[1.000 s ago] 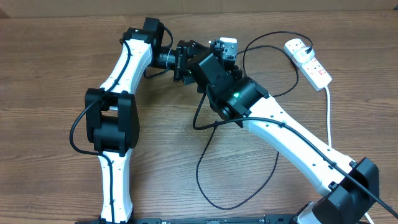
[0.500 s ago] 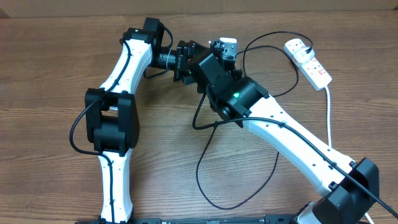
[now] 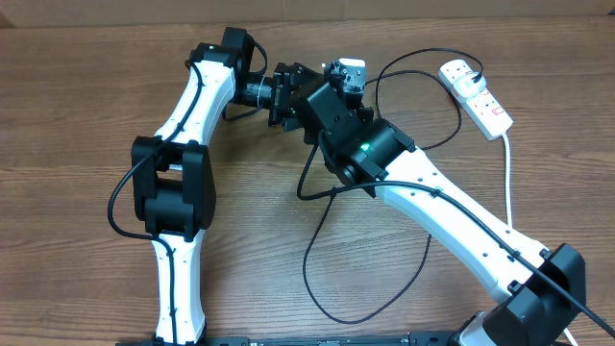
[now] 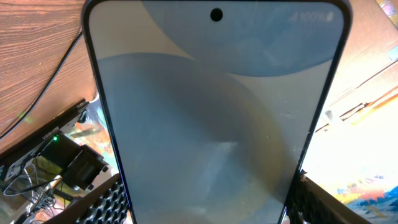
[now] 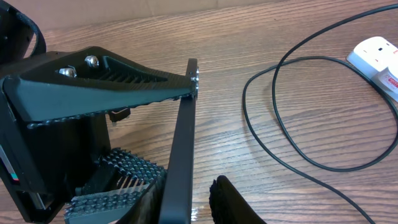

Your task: Plug charger to phone and switch on socket

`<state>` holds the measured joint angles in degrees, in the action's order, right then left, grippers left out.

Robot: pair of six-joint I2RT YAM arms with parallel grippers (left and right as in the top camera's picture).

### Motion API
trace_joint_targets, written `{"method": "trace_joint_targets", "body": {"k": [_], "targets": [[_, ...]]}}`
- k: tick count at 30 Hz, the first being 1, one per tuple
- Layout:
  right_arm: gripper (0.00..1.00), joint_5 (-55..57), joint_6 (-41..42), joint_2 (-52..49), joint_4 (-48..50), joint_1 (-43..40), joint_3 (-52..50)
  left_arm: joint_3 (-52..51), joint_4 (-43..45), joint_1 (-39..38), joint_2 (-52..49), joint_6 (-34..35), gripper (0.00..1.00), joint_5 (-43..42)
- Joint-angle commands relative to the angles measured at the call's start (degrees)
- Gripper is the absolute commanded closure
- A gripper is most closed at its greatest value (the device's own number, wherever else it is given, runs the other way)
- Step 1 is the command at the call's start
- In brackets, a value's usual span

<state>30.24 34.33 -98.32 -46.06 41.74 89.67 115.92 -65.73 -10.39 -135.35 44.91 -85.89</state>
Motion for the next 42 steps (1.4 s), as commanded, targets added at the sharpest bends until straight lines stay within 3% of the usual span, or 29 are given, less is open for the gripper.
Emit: {"method": "trace_joint_targets", "body": {"k": [1,28,32,38,42], "targets": [[0.79,0.55,-0.02,0.02,0.15,0.31,1.05,1.62,0.02,0.24,-0.28,-0.09,0.35,-2.03],[0.96,-1.4,1.81,-0.13,-0.74,0.31,1.05,1.62,0.02,0.33,-0.28,0.11,0.32,1.07],[0.96,-1.31,2.64,-0.13,-0.7,0.31,1.05,1.62,0.07,0.48,-0.28,0.11,0.24,3.45],[0.96,0.85,2.82,-0.07,-0.74,-0.09,1.18,1.62,3.65,1.66,-0.28,0.09,0.02,10.34],[0.96,3.74,5.62,0.28,-0.94,-1.27,1.27,1.64,4.68,3.06,-0.28,-3.91,0.0,10.86]]}}
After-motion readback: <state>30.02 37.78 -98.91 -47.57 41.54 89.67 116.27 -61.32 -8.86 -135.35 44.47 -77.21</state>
